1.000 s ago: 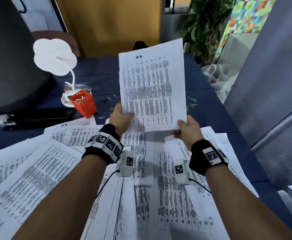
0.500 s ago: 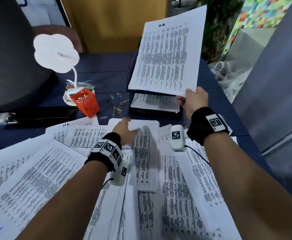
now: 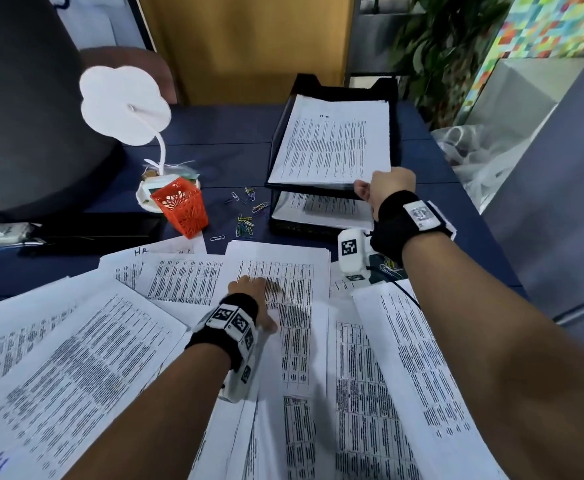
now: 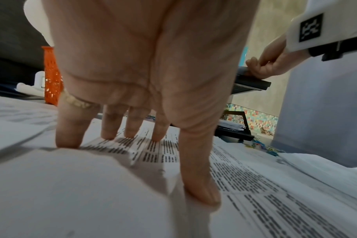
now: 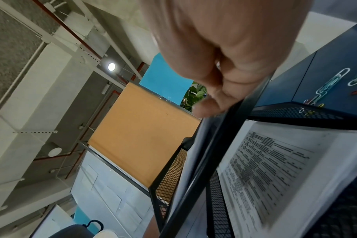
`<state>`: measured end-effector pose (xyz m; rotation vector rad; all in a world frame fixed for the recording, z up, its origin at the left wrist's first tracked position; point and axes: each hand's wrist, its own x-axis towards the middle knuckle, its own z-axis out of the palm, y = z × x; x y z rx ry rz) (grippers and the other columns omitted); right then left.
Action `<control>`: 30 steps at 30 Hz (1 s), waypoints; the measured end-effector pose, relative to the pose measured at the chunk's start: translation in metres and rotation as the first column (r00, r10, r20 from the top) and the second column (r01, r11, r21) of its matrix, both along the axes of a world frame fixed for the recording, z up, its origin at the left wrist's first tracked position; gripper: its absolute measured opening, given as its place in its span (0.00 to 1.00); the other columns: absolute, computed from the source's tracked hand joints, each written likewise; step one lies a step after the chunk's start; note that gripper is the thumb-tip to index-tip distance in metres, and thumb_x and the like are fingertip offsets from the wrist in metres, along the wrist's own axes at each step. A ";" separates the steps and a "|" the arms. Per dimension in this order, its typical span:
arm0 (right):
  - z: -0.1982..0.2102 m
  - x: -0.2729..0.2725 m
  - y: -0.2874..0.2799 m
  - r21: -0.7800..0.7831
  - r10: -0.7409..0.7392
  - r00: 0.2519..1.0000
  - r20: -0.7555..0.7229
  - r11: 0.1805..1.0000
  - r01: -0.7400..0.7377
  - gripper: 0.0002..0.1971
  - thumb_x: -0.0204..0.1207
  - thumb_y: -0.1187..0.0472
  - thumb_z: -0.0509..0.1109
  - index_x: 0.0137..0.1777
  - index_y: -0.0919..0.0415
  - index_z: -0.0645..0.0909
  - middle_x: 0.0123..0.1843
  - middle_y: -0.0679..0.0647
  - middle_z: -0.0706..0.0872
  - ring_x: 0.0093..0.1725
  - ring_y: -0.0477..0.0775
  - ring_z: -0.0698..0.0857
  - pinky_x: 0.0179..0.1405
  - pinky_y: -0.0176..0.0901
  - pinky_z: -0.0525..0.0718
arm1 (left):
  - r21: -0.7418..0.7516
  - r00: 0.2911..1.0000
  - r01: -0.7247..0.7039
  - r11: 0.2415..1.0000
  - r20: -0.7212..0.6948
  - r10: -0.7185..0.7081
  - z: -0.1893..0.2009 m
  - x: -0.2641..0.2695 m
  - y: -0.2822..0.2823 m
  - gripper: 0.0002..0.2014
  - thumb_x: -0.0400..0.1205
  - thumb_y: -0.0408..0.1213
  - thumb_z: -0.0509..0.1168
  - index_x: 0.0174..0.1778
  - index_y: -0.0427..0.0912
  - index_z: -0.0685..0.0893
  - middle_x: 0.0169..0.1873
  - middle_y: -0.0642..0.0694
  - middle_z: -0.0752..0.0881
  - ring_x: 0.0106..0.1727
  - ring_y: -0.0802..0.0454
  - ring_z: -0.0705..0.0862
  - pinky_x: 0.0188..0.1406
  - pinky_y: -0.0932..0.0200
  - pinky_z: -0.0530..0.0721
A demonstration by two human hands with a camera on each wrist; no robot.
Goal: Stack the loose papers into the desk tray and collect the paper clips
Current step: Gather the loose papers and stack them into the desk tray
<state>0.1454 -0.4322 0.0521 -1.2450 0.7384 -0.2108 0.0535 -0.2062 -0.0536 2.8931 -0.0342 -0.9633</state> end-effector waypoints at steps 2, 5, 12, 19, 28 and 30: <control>-0.001 0.001 0.001 0.087 0.042 0.999 0.029 0.995 -0.045 0.20 0.82 0.74 0.44 0.68 0.66 0.70 0.40 0.66 0.76 0.18 0.54 0.82 0.18 0.35 0.81 | -0.007 1.000 0.002 1.000 0.006 -0.002 0.000 0.000 0.000 0.44 0.67 0.50 0.79 0.77 0.48 0.64 0.71 0.40 0.69 0.73 0.38 0.68 0.68 0.42 0.77; -0.006 0.006 0.004 0.027 0.057 0.998 0.011 0.998 -0.057 0.05 0.74 0.80 0.60 0.45 0.72 0.73 0.61 0.70 0.82 0.44 0.57 0.89 0.52 0.33 0.85 | -0.002 1.000 -0.004 1.000 0.014 0.004 -0.001 0.001 -0.001 0.44 0.67 0.50 0.79 0.76 0.47 0.65 0.70 0.40 0.70 0.72 0.38 0.69 0.68 0.43 0.77; -0.033 -0.002 -0.001 -0.233 0.030 1.000 0.007 0.972 -0.027 0.25 0.74 0.65 0.58 0.72 0.69 0.70 0.68 0.64 0.79 0.61 0.65 0.83 0.61 0.56 0.84 | -0.050 0.999 0.008 0.999 0.053 -0.005 -0.005 0.001 0.003 0.43 0.68 0.49 0.78 0.76 0.47 0.64 0.70 0.40 0.70 0.72 0.38 0.70 0.68 0.45 0.76; -0.094 -0.060 0.021 -0.433 0.238 0.955 -0.180 0.852 -0.294 0.24 0.64 0.58 0.62 0.61 0.64 0.80 0.48 0.57 0.83 0.49 0.60 0.83 0.58 0.64 0.84 | -0.283 0.974 -0.036 0.959 0.205 0.097 -0.014 -0.017 0.018 0.39 0.72 0.48 0.74 0.77 0.46 0.65 0.75 0.40 0.68 0.73 0.40 0.71 0.73 0.41 0.72; -0.135 -0.119 0.078 -0.397 0.422 0.805 -0.416 0.713 -0.579 0.15 0.72 0.64 0.66 0.56 0.70 0.84 0.50 0.68 0.87 0.45 0.55 0.80 0.59 0.55 0.84 | -0.275 0.907 -0.144 0.951 0.347 0.238 -0.030 -0.029 0.085 0.30 0.76 0.48 0.70 0.74 0.46 0.72 0.75 0.39 0.71 0.73 0.41 0.72 0.73 0.42 0.71; -0.140 -0.123 0.095 -0.379 0.457 0.776 -0.435 0.689 -0.618 0.12 0.72 0.68 0.65 0.50 0.75 0.84 0.43 0.70 0.87 0.43 0.55 0.79 0.46 0.47 0.80 | -0.262 0.914 -0.167 0.951 0.320 0.249 -0.032 -0.027 0.103 0.29 0.76 0.48 0.70 0.73 0.47 0.72 0.75 0.40 0.70 0.73 0.41 0.72 0.74 0.40 0.70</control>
